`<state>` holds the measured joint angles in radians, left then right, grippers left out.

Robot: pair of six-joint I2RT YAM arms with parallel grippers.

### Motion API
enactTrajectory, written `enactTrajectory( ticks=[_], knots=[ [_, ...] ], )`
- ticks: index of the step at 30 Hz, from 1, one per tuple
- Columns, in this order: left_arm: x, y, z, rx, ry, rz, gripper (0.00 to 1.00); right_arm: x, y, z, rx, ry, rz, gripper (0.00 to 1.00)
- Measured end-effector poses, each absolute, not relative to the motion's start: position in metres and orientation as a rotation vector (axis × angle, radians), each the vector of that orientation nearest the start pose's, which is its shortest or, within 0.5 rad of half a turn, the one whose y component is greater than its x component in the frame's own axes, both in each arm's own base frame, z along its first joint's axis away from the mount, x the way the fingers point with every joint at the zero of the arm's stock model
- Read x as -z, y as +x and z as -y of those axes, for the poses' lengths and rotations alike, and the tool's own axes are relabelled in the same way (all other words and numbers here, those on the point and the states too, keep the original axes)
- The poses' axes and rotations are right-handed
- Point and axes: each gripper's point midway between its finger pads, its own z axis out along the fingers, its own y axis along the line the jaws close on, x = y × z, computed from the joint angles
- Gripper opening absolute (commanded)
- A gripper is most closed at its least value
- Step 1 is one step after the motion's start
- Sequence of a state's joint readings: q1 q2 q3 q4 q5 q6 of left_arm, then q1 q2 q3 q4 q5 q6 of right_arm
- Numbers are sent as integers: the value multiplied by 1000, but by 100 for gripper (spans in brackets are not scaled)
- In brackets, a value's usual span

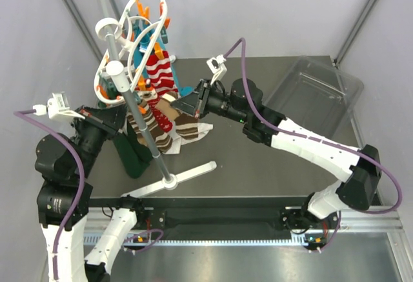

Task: Clip the socks to the hanger
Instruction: Clamp the sock onto the hanger.

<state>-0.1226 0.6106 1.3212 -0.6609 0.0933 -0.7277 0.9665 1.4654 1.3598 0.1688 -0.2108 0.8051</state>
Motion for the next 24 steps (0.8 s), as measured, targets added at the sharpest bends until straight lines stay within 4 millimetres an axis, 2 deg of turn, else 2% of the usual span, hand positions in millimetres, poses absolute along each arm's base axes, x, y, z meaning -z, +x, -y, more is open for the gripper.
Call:
enactTrajectory(
  ticks=[3,12,17,24],
  knots=[
    [-452,191,68,745,-390,-1516,0,-403,218,-446,-1596,-339,-1686,0],
    [-452,192,67,736,-381,-1514,0,-400,199,-469,-1725,-384,-1714,0],
    [-451,192,67,732,-379,-1516,0,-407,190,-475,-1780,-397,-1695,0],
    [-452,190,66,727,-374,-1507,0,-418,187,-476,-1820,-400,-1652,0]
  ],
)
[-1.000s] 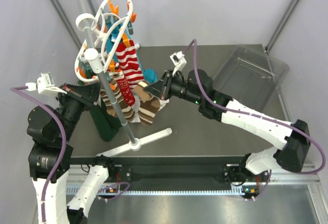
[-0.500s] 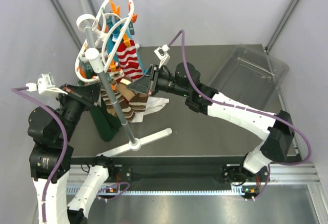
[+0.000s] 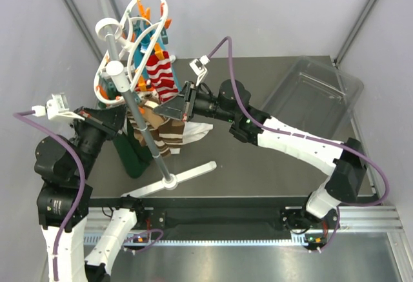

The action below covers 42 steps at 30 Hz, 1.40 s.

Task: Clip the socks to the hanger
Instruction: Clamp the sock onto the hanger.

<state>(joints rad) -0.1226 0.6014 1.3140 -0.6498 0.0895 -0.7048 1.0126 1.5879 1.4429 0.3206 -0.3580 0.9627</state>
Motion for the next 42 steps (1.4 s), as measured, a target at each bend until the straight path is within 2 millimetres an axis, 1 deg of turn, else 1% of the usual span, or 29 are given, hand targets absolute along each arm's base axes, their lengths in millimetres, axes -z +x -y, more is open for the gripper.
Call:
enactTrajectory(
  ticks=[8,15,17,20,27,29,30,33,34,35,36,37,40,42],
  knots=[
    [-453,189,66,728,-373,-1503,0,-418,190,-489,-1861,-408,-1649,0],
    [-453,189,66,729,-372,-1503,0,-404,192,-498,-1876,-412,-1685,0],
    [-453,188,66,729,-372,-1503,0,-403,191,-499,-1878,-415,-1688,0],
    [-454,187,66,730,-371,-1499,6,-404,191,-499,-1884,-418,-1684,0],
    [-457,181,65,732,-365,-1481,8,-416,188,-499,-1905,-432,-1645,0],
    [-457,181,65,732,-365,-1480,12,-419,186,-499,-1911,-437,-1636,0],
    [-457,181,65,732,-365,-1480,17,-421,185,-499,-1914,-439,-1632,0],
    [-457,181,65,731,-365,-1480,25,-421,183,-500,-1919,-447,-1629,0],
    [-456,181,65,730,-364,-1481,32,-421,182,-501,-1920,-448,-1629,1],
    [-456,181,65,727,-363,-1482,35,-421,181,-501,-1922,-451,-1629,1],
    [-456,181,64,726,-366,-1483,42,-421,180,-501,-1925,-454,-1628,2],
    [-455,180,64,723,-365,-1484,45,-422,180,-501,-1927,-457,-1625,3],
    [-455,178,64,726,-369,-1482,51,-422,179,-501,-1932,-463,-1619,5],
    [-456,177,63,723,-369,-1477,52,-423,179,-503,-1935,-468,-1618,7]
  ],
)
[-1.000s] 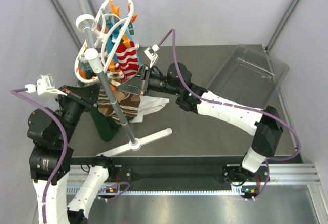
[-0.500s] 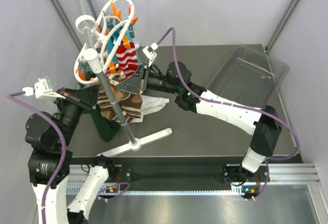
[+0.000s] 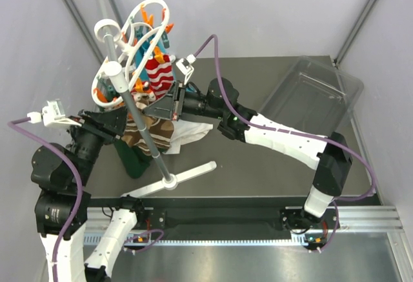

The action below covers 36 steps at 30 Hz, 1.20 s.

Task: Clip the socks to the hanger
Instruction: Clamp the sock onto the hanger, then reset both arms

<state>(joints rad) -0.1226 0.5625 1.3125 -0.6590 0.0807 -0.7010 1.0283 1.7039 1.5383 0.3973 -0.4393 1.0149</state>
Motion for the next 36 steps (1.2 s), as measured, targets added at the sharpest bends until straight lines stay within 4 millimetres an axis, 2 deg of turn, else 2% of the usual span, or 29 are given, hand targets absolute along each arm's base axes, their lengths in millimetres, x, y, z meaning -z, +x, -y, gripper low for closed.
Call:
enactTrajectory(
  ticks=[2,6,8,9,11,14,17,18,20,23,27,31,32,34,36],
  knots=[
    [-456,176,62,719,-372,-1475,56,-423,178,-506,-1939,-472,-1617,12],
    [-456,174,58,698,-377,-1467,57,-419,177,-510,-1935,-480,-1626,32],
    [-455,173,55,679,-378,-1464,57,-413,177,-511,-1908,-494,-1645,39],
    [-454,172,53,666,-383,-1465,57,-408,178,-511,-1887,-503,-1657,46],
    [-450,169,48,630,-393,-1466,57,-396,183,-512,-1820,-516,-1698,57],
    [-444,163,36,561,-410,-1467,57,-375,191,-508,-1693,-542,-1759,68],
    [-438,152,23,482,-419,-1457,58,-356,201,-494,-1521,-558,-1832,83],
    [-436,149,19,459,-423,-1451,58,-352,204,-486,-1462,-560,-1846,91],
    [-427,144,13,421,-426,-1453,59,-348,211,-466,-1345,-566,-1854,100],
    [-404,143,6,368,-431,-1490,63,-344,225,-423,-1139,-545,-1855,100],
    [-354,158,8,326,-432,-1594,69,-327,249,-348,-853,-449,-1875,100],
    [-286,173,24,354,-401,-1751,73,-265,263,-269,-641,-320,-1989,100],
    [-270,173,29,369,-391,-1789,78,-244,263,-248,-594,-283,-2029,100],
    [-262,170,30,384,-397,-1792,81,-202,253,-215,-530,-212,-2103,100],
    [-269,165,27,401,-419,-1739,83,-170,235,-199,-517,-181,-2161,100]
  ],
)
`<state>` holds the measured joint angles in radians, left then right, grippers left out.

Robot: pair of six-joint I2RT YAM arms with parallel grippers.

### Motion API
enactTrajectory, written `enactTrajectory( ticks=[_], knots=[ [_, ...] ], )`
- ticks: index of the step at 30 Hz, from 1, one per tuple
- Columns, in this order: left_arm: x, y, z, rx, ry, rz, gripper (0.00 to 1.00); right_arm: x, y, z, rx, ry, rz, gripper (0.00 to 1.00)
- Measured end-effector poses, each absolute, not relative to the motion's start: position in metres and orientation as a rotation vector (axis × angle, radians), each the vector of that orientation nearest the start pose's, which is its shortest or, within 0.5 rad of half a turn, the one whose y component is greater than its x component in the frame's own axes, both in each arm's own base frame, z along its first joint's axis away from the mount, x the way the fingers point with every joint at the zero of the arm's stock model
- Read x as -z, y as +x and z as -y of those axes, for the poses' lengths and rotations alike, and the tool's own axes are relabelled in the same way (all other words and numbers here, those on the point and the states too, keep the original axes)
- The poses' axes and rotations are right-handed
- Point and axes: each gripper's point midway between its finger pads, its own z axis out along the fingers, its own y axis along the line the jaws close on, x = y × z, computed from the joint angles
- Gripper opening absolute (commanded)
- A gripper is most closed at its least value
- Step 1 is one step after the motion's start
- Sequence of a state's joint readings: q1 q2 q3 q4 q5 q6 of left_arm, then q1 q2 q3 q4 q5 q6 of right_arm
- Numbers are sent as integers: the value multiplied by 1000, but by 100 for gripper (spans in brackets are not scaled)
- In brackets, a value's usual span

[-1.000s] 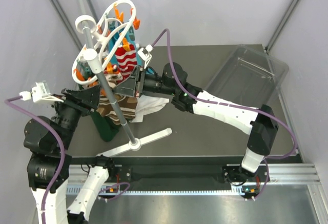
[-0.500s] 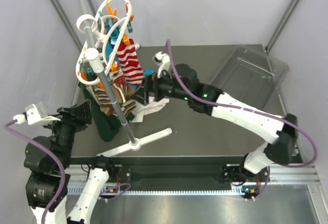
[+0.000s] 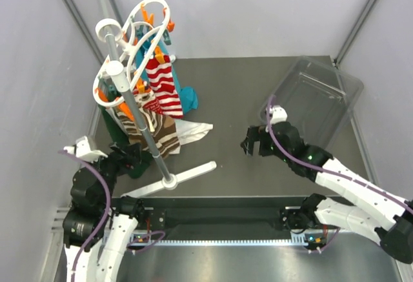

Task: Clip the socks to the hanger
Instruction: Reset both arms

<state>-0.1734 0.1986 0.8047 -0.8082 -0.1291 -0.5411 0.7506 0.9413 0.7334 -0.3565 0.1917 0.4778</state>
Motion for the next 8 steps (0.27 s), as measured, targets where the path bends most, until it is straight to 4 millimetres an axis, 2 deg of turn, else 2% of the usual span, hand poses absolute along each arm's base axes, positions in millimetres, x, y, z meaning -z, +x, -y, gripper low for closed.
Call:
enactTrajectory(
  ticks=[2,4,8],
  knots=[
    [-277,161,23,417,-470,-1689,83,-152,222,-189,-529,-134,-2189,100],
    [-277,162,22,439,-533,-1679,83,-146,216,-185,-552,-88,-2191,100],
    [-252,172,24,482,-668,-1722,87,-139,212,-184,-598,-27,-2178,100]
  ],
)
